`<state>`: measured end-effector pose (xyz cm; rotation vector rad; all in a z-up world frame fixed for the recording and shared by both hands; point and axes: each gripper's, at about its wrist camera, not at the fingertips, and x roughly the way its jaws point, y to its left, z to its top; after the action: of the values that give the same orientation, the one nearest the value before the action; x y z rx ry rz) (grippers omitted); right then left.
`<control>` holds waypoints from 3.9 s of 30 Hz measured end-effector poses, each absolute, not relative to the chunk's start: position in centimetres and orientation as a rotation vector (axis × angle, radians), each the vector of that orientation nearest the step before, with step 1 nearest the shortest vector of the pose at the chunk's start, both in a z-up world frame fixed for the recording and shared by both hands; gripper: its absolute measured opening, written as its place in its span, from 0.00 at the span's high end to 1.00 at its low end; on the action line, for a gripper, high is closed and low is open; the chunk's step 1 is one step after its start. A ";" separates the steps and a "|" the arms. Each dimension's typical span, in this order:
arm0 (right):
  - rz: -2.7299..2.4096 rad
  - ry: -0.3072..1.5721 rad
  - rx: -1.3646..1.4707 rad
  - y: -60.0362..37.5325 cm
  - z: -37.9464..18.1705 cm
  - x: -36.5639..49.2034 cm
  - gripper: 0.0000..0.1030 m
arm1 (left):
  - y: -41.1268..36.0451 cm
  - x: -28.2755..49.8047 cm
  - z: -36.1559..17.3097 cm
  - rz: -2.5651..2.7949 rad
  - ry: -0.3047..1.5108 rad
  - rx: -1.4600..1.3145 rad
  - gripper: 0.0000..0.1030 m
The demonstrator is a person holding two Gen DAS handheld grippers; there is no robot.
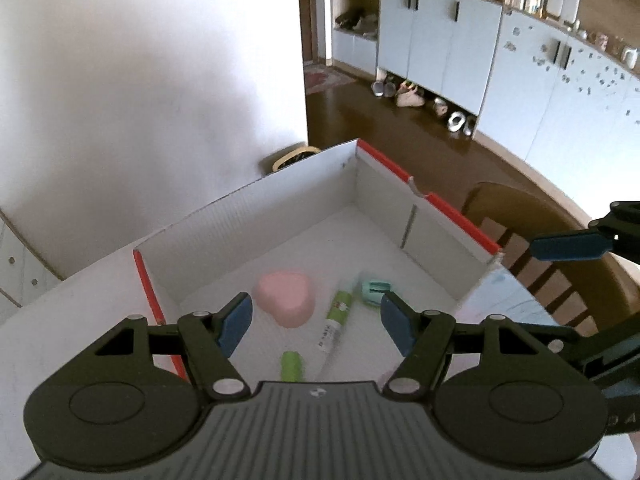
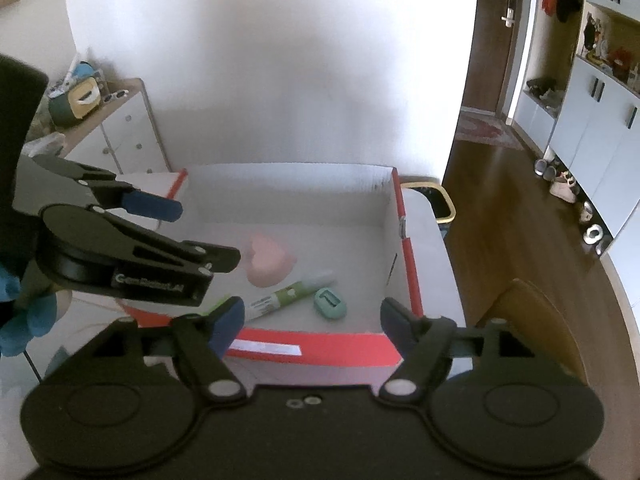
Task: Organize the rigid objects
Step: 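Withdraw both tools from the box back toward the pile, then grasp the yellow box with the left tool while the right tool grasps the pink binder clip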
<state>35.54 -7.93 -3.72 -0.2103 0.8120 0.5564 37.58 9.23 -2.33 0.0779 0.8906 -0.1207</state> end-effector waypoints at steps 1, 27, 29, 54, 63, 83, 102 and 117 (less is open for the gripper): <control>0.558 0.807 -0.203 -8.1 -3.6 35.1 0.26 | 9.3 37.0 -2.1 -0.125 0.884 0.072 0.31; 0.584 0.674 -0.065 -10.7 -0.5 24.4 0.07 | 9.2 25.4 0.4 -0.219 0.769 0.049 0.20; 0.585 0.666 -0.054 -11.1 -0.4 23.6 0.06 | 9.3 24.5 0.3 -0.222 0.760 0.041 0.20; 0.506 0.798 -0.074 -13.1 -10.2 13.0 0.04 | 9.0 18.4 -8.3 -0.224 0.826 -0.052 0.19; 0.444 0.872 -0.055 -13.2 -14.2 12.2 0.11 | 7.2 18.5 -12.0 -0.224 0.888 -0.033 0.19; 0.479 0.936 -0.109 -12.8 -17.5 13.7 0.29 | 5.9 20.5 -15.6 -0.346 0.917 0.081 0.19; 0.442 0.969 -0.030 -12.1 -18.2 15.4 0.33 | 5.8 21.7 -16.3 -0.405 0.914 0.068 0.36; 0.390 0.964 -0.083 -11.4 -18.0 15.3 0.49 | 5.3 21.1 -15.8 -0.397 0.926 0.071 0.68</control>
<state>15.27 -11.38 -18.02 -0.0825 0.9641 0.3898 21.14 5.28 -15.79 0.0706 0.9259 -0.3972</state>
